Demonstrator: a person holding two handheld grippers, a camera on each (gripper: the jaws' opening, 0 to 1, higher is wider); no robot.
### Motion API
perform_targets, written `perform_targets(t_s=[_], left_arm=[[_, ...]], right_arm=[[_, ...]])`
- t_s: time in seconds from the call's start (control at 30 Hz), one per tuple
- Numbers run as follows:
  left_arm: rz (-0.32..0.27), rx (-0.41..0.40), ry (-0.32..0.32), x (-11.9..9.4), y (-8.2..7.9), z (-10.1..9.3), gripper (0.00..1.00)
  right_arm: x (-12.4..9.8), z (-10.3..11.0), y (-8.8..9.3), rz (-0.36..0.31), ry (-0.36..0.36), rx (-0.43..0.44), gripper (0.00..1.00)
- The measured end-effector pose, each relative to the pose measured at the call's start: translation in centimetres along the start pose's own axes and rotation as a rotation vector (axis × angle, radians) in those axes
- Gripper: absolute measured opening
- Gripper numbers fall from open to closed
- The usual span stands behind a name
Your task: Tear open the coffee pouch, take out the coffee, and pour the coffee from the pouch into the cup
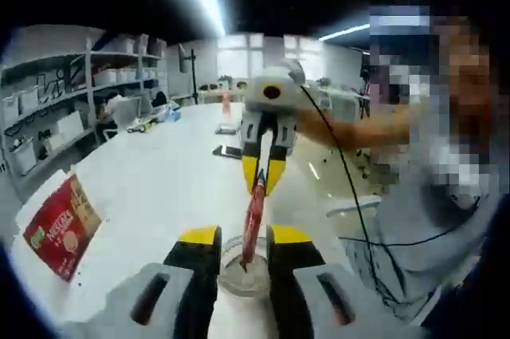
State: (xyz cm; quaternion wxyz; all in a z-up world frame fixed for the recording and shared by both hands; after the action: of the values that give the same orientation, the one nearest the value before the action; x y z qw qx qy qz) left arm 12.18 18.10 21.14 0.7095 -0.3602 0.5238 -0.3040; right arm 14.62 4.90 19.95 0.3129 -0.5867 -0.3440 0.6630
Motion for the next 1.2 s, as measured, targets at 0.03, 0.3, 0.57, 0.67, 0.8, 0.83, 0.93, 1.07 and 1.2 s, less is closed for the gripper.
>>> perform_targets(t_s=[0.03, 0.3, 0.57, 0.67, 0.8, 0.83, 0.93, 1.07, 1.2], left_arm=[[0.011, 0.0, 0.009, 0.1, 0.0, -0.1, 0.22], [0.06, 0.026, 0.109, 1.5, 0.2, -0.9, 0.17], [0.046, 0.027, 0.129, 2.0, 0.4, -1.4, 0.08], [-0.018, 0.023, 0.111, 1.9, 0.4, -1.4, 0.07], [-0.092, 0.015, 0.095, 1.4, 0.8, -1.5, 0.07], [-0.096, 0.014, 0.094, 1.5, 1.0, -1.5, 0.06], [-0.112, 0.019, 0.076, 1.6, 1.1, -1.4, 0.06], [-0.156, 0.017, 0.052, 1.7, 1.3, -1.3, 0.06], [-0.228, 0.0, 0.028, 1.8, 1.6, -1.3, 0.06]], right_arm=[[-0.1, 0.0, -0.2, 0.01, 0.005, -0.008, 0.09], [-0.3, 0.7, -0.6, 0.072, 0.011, -0.016, 0.09], [-0.4, 0.8, -0.7, 0.145, 0.021, -0.006, 0.09], [-0.7, 0.7, -0.7, 0.128, 0.013, -0.012, 0.1], [-0.8, 0.6, -0.8, 0.055, -0.02, -0.014, 0.1], [-0.8, 0.5, -0.8, 0.038, -0.029, -0.013, 0.1], [-0.8, 0.3, -0.7, 0.002, -0.027, -0.037, 0.11], [-1.6, 0.7, -1.4, -0.144, -0.065, -0.06, 0.28], [-3.0, 0.5, -1.6, -0.33, -0.069, -0.023, 0.37]])
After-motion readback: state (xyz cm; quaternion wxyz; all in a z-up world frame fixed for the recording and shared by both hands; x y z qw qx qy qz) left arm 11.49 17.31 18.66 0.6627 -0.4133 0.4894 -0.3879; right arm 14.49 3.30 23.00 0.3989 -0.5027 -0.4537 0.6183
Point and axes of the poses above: the point that each gripper's makers call its tool centre point, and the gripper's own axes: x roughly forward along the fingers, z roughly to its left, y roughly out of its underside, the point moved 5 cm from there along -x, roughly backward along the fingers, and after that the axes turned 12 degrees about x, right-handed, at the moved point
